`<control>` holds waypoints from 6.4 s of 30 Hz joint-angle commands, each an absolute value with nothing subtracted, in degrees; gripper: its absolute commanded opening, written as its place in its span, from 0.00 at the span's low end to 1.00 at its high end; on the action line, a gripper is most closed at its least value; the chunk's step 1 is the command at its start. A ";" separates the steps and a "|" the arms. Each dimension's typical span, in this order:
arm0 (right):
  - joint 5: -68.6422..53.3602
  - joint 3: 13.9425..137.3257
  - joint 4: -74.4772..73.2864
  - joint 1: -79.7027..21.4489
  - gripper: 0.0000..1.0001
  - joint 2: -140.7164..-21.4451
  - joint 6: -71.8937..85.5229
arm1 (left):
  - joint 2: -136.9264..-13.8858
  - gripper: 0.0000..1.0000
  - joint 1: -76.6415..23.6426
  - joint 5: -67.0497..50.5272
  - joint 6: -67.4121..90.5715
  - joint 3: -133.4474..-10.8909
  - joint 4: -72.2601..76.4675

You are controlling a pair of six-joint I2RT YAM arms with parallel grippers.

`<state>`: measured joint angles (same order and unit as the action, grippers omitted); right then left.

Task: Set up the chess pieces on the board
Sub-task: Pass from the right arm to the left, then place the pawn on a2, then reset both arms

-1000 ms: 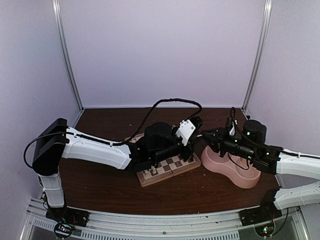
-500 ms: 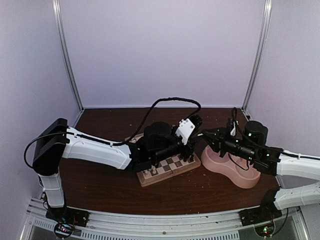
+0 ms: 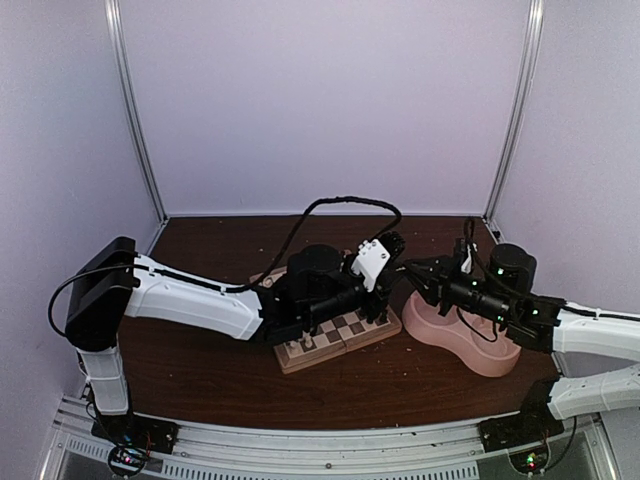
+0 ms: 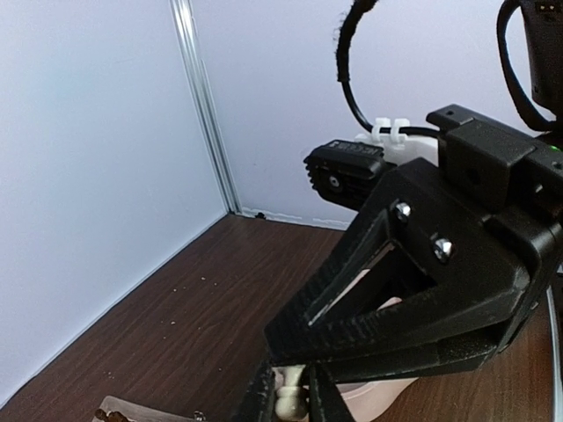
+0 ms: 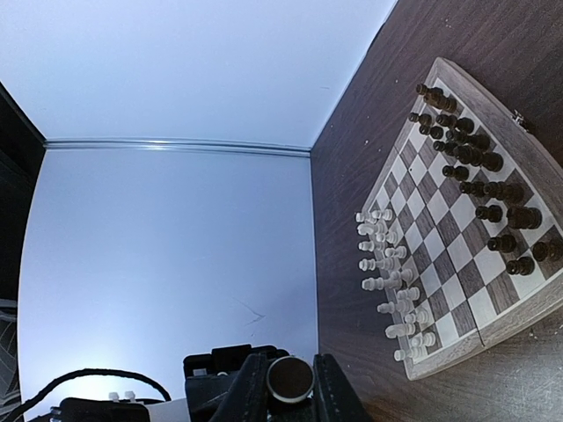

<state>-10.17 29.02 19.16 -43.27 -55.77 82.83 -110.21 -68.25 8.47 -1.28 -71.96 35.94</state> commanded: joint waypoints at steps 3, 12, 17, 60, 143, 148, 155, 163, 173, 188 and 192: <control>-9.11 28.02 20.66 -43.50 0.20 -54.38 83.06 | -110.41 0.06 -68.20 7.22 -0.55 -71.28 38.84; -10.23 26.06 18.97 -40.79 0.57 -50.16 78.53 | -107.85 0.00 -68.20 9.08 4.68 -72.75 29.47; -11.01 30.63 3.08 -38.17 0.66 -45.95 64.54 | -103.62 0.00 -66.10 12.16 14.02 -74.18 12.14; 1.46 30.74 -9.91 -36.13 0.67 -41.85 26.53 | -134.52 0.00 -30.85 -5.56 11.12 -129.34 -69.21; 35.18 40.97 -17.75 -35.51 1.00 -36.35 13.82 | -88.33 0.98 -30.53 15.19 10.79 -91.43 -45.64; 34.47 33.52 -6.73 -35.32 0.99 -33.25 11.11 | -76.23 0.98 -29.43 16.54 11.51 -73.42 -36.58; 32.08 34.53 -4.32 -35.19 0.94 -38.81 -4.58 | -62.14 0.98 -29.18 25.21 10.09 -56.68 -26.12; 21.20 28.16 13.03 -21.28 0.98 -51.09 -6.27 | -48.67 0.98 -27.32 25.65 6.55 -36.76 -7.89; 12.76 20.53 40.76 -8.27 1.00 -70.25 -3.79 | -52.03 0.98 -19.77 23.70 7.45 -28.48 2.59; 5.03 21.49 54.34 -3.92 1.00 -88.61 -5.27 | -64.89 0.98 -9.68 21.50 3.23 -18.37 30.65; 5.28 21.34 55.51 -3.92 1.00 -88.99 -5.37 | -74.84 0.98 -9.43 21.95 1.35 -18.06 41.30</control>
<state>5.87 20.62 55.11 -4.12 -89.67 -5.69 -67.92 -10.02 22.17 3.81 -18.96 25.34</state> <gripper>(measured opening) 0.996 0.976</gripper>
